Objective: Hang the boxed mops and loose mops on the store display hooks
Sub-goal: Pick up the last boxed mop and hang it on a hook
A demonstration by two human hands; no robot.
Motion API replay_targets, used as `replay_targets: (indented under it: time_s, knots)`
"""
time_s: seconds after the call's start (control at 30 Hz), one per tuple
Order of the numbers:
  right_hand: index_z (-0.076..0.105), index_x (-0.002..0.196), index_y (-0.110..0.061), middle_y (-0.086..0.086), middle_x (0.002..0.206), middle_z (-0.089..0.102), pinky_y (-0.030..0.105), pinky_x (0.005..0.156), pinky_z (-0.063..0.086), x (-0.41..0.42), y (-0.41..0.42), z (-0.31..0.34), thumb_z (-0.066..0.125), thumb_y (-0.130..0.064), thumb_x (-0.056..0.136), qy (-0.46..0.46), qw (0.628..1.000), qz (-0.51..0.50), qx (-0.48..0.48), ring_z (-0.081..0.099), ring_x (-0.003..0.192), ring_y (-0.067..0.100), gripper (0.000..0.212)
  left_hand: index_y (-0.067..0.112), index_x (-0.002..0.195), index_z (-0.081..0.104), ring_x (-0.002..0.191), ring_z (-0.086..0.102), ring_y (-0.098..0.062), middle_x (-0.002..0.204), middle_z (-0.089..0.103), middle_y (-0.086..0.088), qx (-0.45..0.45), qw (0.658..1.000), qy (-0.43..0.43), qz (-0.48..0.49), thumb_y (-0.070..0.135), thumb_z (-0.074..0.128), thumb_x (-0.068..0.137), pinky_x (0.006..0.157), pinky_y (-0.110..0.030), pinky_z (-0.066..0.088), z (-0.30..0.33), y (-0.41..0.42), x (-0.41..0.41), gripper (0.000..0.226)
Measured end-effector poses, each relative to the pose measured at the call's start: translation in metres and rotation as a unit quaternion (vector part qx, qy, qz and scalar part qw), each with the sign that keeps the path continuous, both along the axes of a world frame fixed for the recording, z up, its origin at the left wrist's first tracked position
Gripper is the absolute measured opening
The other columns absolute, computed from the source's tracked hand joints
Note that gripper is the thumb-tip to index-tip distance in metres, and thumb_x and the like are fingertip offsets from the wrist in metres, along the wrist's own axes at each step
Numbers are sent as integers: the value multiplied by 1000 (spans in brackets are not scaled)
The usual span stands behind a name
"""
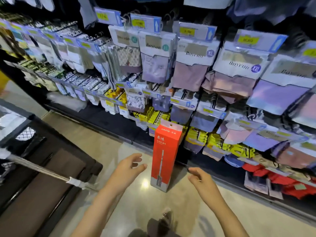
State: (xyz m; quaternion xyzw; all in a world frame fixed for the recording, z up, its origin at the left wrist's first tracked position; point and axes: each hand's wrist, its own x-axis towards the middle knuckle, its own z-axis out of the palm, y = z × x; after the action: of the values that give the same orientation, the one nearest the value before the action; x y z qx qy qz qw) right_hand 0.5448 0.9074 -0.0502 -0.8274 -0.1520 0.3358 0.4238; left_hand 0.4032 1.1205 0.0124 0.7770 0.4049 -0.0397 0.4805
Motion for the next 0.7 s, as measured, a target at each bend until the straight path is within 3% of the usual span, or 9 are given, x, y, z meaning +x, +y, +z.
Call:
replay_targets:
  time_s: [0.07, 0.13, 0.23, 0.33, 0.47, 0.63, 0.7]
  knots:
    - [61, 117, -11, 3, 114, 63, 19, 82, 40, 15, 24, -9, 58, -14, 93, 19, 1000, -1, -12, 58, 110, 17, 25, 16, 134, 49, 112, 57, -19, 126, 58, -2, -5, 1000, 19, 0, 27, 61, 92, 96, -33, 46, -13, 21, 11, 46]
    - [61, 117, -10, 3, 111, 63, 7, 71, 41, 29, 45, -18, 58, -13, 92, 39, 999, 2, -24, 59, 107, 15, 25, 14, 134, 48, 113, 56, -21, 127, 58, -5, -13, 999, 34, 0, 25, 61, 91, 99, -36, 45, -28, 43, 24, 46]
    - [60, 114, -8, 2, 105, 62, -1, 65, 41, 50, 69, -38, 58, -10, 92, 58, 998, -5, -32, 58, 93, 6, 22, 12, 135, 48, 115, 56, -23, 128, 59, -8, -29, 998, 52, -5, 23, 61, 92, 101, -37, 44, -57, 73, 47, 46]
    - [59, 115, -7, 5, 106, 63, 3, 71, 43, 69, 85, -62, 56, -9, 93, 71, 996, -15, -44, 59, 94, 9, 22, 9, 134, 48, 115, 56, -25, 128, 58, -12, -44, 997, 64, -19, 20, 61, 92, 98, -34, 43, -90, 103, 77, 46]
    - [54, 125, -2, 13, 121, 58, 26, 94, 42, 89, 102, -95, 54, -10, 95, 78, 993, -37, -75, 56, 109, 22, 31, 6, 132, 50, 105, 58, -21, 126, 60, -12, -53, 996, 65, -35, 20, 62, 91, 90, -28, 44, -133, 132, 125, 45]
    - [42, 133, 4, 11, 112, 50, 17, 78, 34, 109, 134, -137, 57, -5, 92, 109, 988, -81, -78, 50, 103, 19, 44, 6, 133, 50, 112, 58, -21, 126, 59, -9, -59, 993, 47, -90, 21, 64, 89, 85, -23, 39, -181, 154, 180, 49]
    - [36, 138, 1, 17, 124, 50, 14, 77, 34, 121, 148, -151, 58, -5, 92, 120, 985, -101, -69, 48, 105, 18, 51, 12, 130, 53, 112, 57, -19, 118, 59, -1, -68, 992, 13, -105, 22, 64, 89, 83, -22, 37, -197, 159, 199, 43]
